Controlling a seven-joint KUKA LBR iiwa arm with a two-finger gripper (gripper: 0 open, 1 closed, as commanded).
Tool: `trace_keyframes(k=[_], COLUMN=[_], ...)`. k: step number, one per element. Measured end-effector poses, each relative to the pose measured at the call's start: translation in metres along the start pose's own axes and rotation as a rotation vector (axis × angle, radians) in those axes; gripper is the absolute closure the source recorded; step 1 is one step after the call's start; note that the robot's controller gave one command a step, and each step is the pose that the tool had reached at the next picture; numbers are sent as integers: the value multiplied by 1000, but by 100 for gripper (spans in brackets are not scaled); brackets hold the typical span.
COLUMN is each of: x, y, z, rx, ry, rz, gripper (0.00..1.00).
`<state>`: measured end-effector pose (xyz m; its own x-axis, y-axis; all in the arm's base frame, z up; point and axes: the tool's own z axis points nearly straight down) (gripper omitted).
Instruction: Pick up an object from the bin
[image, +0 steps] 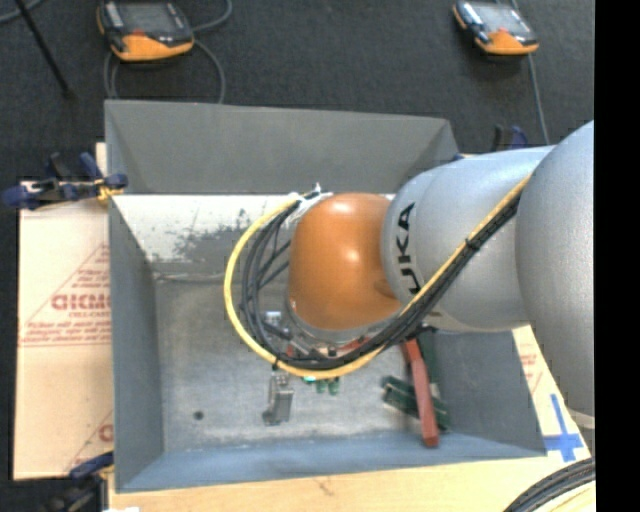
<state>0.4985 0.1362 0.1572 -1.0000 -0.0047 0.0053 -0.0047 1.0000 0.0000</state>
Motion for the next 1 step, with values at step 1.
trace_keyframes(k=[1], x=[-29], y=[-96], z=[90], rx=[3], ry=[-8], rz=[-20], gripper=[0])
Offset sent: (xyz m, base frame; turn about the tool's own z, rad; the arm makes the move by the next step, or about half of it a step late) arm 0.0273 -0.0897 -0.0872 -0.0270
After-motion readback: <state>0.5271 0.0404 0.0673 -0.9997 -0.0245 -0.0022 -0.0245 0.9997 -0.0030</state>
